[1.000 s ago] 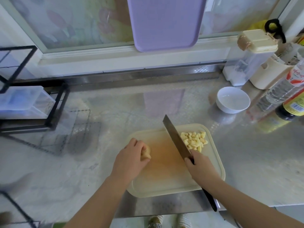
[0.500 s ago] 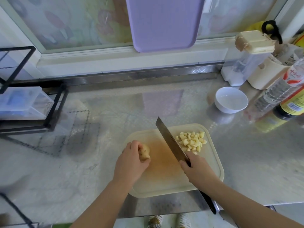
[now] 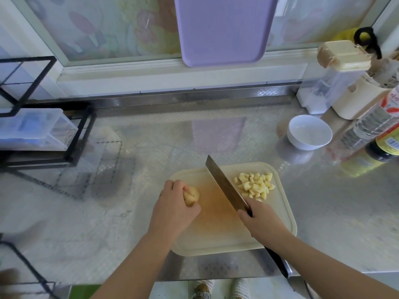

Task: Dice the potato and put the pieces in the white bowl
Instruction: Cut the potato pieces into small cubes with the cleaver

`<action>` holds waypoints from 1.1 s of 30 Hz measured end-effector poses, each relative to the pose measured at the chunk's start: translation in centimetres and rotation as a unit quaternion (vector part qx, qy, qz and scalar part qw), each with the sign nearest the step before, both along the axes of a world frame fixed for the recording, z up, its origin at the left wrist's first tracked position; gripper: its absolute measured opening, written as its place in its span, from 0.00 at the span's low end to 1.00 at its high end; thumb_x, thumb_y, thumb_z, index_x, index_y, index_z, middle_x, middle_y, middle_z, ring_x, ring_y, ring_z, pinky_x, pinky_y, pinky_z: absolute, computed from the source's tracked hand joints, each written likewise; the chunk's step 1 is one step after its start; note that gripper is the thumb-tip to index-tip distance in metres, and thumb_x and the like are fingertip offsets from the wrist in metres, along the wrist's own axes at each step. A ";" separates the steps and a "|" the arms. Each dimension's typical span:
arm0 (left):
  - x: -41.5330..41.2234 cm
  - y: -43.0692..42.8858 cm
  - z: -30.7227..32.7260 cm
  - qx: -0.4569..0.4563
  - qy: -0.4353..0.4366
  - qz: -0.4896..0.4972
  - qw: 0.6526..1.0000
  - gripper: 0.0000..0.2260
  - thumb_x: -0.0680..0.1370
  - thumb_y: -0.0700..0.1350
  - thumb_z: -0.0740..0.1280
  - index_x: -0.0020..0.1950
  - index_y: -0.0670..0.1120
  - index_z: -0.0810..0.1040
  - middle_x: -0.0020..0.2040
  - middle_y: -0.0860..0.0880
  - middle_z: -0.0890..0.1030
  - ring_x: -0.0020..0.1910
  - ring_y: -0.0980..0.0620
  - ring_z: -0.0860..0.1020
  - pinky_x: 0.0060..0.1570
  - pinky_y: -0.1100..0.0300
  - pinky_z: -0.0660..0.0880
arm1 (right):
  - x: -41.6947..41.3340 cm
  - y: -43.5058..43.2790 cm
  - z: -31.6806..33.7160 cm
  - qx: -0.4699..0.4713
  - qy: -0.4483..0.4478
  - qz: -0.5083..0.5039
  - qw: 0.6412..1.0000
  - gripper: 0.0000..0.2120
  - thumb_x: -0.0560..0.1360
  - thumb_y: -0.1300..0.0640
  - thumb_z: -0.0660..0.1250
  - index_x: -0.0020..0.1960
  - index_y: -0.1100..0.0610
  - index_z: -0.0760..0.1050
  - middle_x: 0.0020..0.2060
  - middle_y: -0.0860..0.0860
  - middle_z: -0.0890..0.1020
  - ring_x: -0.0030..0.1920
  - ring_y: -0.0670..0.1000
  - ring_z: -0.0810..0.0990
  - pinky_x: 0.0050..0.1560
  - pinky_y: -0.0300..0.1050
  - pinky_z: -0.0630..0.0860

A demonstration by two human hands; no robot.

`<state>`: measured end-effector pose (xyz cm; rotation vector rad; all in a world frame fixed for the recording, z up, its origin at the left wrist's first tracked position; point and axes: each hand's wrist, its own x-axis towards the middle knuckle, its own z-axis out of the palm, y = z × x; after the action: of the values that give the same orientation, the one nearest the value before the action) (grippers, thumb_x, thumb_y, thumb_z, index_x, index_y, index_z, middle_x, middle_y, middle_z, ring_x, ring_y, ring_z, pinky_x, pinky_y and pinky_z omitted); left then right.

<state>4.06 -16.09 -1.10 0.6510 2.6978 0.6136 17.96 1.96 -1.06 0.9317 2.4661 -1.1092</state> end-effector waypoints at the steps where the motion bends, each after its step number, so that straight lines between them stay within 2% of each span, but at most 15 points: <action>1: 0.1 0.5 0.4 0.008 0.011 -0.017 1.000 0.13 0.72 0.55 0.69 0.52 0.55 0.69 0.51 0.58 0.68 0.45 0.57 0.74 0.41 0.64 0.72 | 0.0 0.1 0.1 0.001 0.000 -0.002 1.000 0.05 0.81 0.52 0.62 0.48 0.51 0.74 0.38 0.54 0.81 0.36 0.55 0.82 0.42 0.54 0.82; 4: 0.7 2.8 1.2 0.012 0.022 -0.096 0.995 0.11 0.74 0.57 0.68 0.50 0.54 0.71 0.49 0.57 0.70 0.41 0.58 0.73 0.40 0.64 0.69 | 0.1 0.7 0.5 0.004 0.008 -0.015 1.000 0.07 0.81 0.53 0.62 0.44 0.52 0.73 0.38 0.56 0.81 0.32 0.51 0.77 0.41 0.54 0.81; 6: 1.2 4.7 0.8 -0.005 0.033 -0.137 0.990 0.12 0.75 0.59 0.67 0.49 0.53 0.72 0.47 0.56 0.71 0.42 0.55 0.73 0.40 0.61 0.70 | 0.3 1.1 0.8 0.006 0.014 -0.021 1.000 0.08 0.81 0.53 0.62 0.43 0.51 0.73 0.37 0.55 0.81 0.32 0.52 0.78 0.41 0.55 0.81; 12: 1.6 7.4 -1.3 -0.064 0.095 -0.162 0.980 0.16 0.75 0.63 0.65 0.52 0.52 0.75 0.47 0.54 0.75 0.46 0.52 0.77 0.41 0.59 0.70 | 1.0 1.8 1.0 0.018 0.001 -0.013 1.000 0.07 0.82 0.52 0.61 0.46 0.50 0.73 0.38 0.52 0.81 0.37 0.54 0.81 0.44 0.54 0.83; 15: 1.2 6.8 -1.9 -0.058 0.085 -0.179 0.978 0.20 0.74 0.65 0.66 0.56 0.53 0.75 0.51 0.55 0.76 0.50 0.52 0.77 0.52 0.56 0.72 | 1.2 1.8 0.9 0.018 -0.003 -0.011 1.000 0.07 0.82 0.51 0.61 0.46 0.49 0.72 0.38 0.51 0.80 0.37 0.52 0.81 0.44 0.53 0.83; 18: 0.8 5.6 -2.1 -0.059 0.088 -0.216 0.971 0.21 0.74 0.62 0.68 0.63 0.56 0.73 0.58 0.57 0.76 0.58 0.52 0.74 0.64 0.55 0.66 | 1.2 1.6 0.7 0.017 -0.003 -0.014 1.000 0.07 0.82 0.51 0.62 0.45 0.48 0.72 0.37 0.50 0.80 0.36 0.51 0.80 0.42 0.53 0.83; 20: 0.6 5.0 -2.1 -0.063 0.092 -0.219 0.969 0.18 0.75 0.59 0.67 0.64 0.56 0.73 0.59 0.57 0.76 0.59 0.53 0.74 0.66 0.56 0.63 | 1.2 1.5 0.7 0.015 0.000 -0.015 1.000 0.06 0.82 0.51 0.62 0.46 0.49 0.72 0.37 0.50 0.80 0.35 0.50 0.79 0.42 0.51 0.82; 22: 0.5 4.8 -1.9 -0.059 0.078 -0.211 0.973 0.16 0.75 0.59 0.67 0.61 0.56 0.74 0.56 0.57 0.77 0.57 0.53 0.75 0.66 0.56 0.62 | 1.1 1.3 0.6 0.014 0.001 -0.011 1.000 0.06 0.82 0.51 0.62 0.47 0.49 0.72 0.37 0.50 0.80 0.36 0.50 0.80 0.42 0.50 0.82; 25: 0.4 4.9 -1.5 -0.069 0.014 -0.211 0.975 0.13 0.73 0.64 0.65 0.50 0.57 0.74 0.44 0.58 0.78 0.50 0.53 0.76 0.71 0.53 0.57 | 1.0 1.2 0.5 0.017 -0.004 -0.005 1.000 0.06 0.82 0.50 0.62 0.46 0.49 0.72 0.38 0.49 0.80 0.38 0.50 0.80 0.44 0.51 0.83; 27: 0.2 5.1 -1.4 -0.092 -0.018 -0.217 0.972 0.15 0.72 0.66 0.65 0.48 0.56 0.76 0.41 0.57 0.78 0.51 0.52 0.75 0.73 0.51 0.52 | 1.0 1.2 0.4 0.016 -0.006 -0.003 1.000 0.06 0.82 0.50 0.62 0.46 0.49 0.72 0.38 0.49 0.80 0.38 0.50 0.80 0.45 0.51 0.83; 30: -0.3 5.4 -1.4 -0.089 -0.008 -0.202 0.975 0.19 0.73 0.67 0.65 0.57 0.57 0.76 0.50 0.57 0.80 0.57 0.51 0.75 0.73 0.48 0.56 | 1.1 1.1 0.3 0.021 -0.009 -0.001 1.000 0.07 0.82 0.50 0.62 0.45 0.48 0.71 0.38 0.49 0.80 0.38 0.50 0.80 0.45 0.51 0.83; 33: -0.4 5.4 -1.6 -0.052 -0.011 -0.177 0.983 0.23 0.72 0.67 0.66 0.63 0.59 0.74 0.58 0.59 0.79 0.59 0.54 0.76 0.71 0.48 0.60 | 1.1 1.2 0.3 0.022 -0.011 -0.003 1.000 0.07 0.82 0.51 0.62 0.45 0.48 0.71 0.38 0.50 0.80 0.38 0.51 0.81 0.45 0.52 0.83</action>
<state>3.62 -10.71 -2.71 1.0554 2.4831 0.3826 19.05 3.11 -0.81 0.9591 2.4800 -1.0450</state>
